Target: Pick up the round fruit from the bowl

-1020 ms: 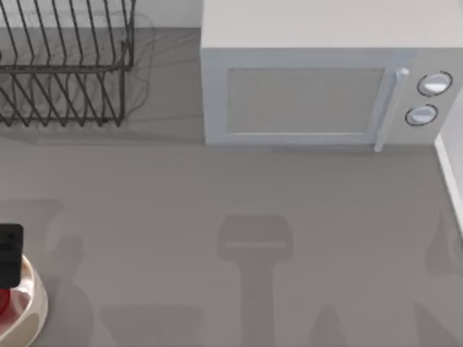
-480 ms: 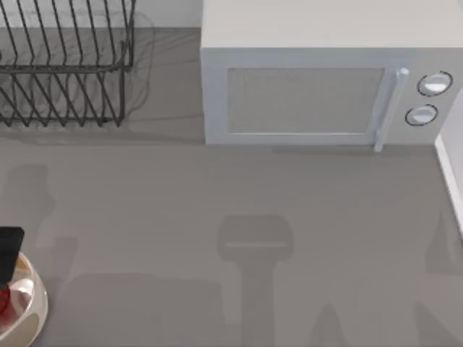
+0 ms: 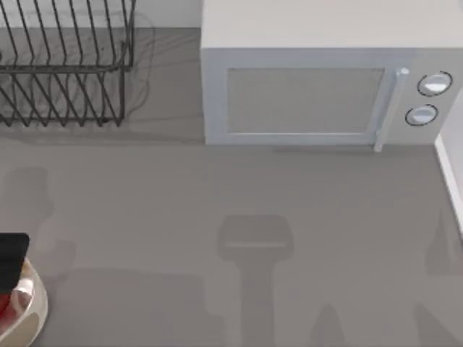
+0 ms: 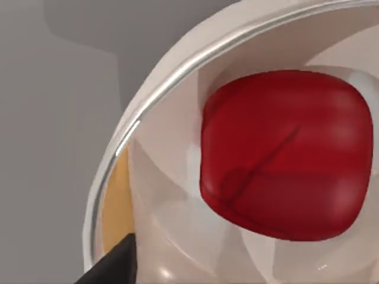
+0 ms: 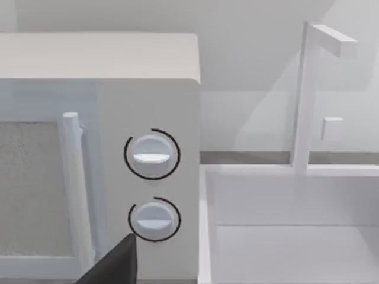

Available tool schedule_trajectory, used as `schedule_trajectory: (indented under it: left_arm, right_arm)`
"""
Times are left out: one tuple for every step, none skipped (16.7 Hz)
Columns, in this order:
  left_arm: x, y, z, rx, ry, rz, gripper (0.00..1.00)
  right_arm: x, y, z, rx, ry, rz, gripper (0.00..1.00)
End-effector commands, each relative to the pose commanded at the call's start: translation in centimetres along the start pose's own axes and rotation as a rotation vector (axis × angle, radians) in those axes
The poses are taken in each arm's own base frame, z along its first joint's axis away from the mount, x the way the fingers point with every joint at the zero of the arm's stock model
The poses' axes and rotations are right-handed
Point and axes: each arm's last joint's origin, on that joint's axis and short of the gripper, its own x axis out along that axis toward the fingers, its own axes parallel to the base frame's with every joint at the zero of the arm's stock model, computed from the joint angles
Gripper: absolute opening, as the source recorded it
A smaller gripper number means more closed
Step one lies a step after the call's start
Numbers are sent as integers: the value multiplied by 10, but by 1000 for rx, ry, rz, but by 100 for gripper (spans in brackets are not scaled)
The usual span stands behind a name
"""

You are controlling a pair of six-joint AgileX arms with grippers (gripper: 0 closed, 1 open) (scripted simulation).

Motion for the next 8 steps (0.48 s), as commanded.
schedule_trajectory:
  left_arm:
    - [10,0,2,0,0,0,100]
    - [20,1,4,-1,-4,0,100]
    - [32,1,5,-1,-13,1,100]
    - [43,1,7,-2,-24,3,100]
    - [54,1,7,-2,-32,4,100]
    - [65,1,6,-3,-34,4,100]
    - [74,1,4,-3,-30,4,100]
    - [82,1,2,-3,-23,3,100]
  right_arm:
    - [0,0,0,0,0,0,100]
    - [0,0,0,0,0,0,100]
    - [0,0,0,0,0,0,100]
    - [0,0,0,0,0,0,100]
    - [0,0,0,0,0,0,100]
    - [0,0,0,0,0,0,100]
    - [0,0,0,0,0,0,100]
    - [0,0,0,0,0,0,100]
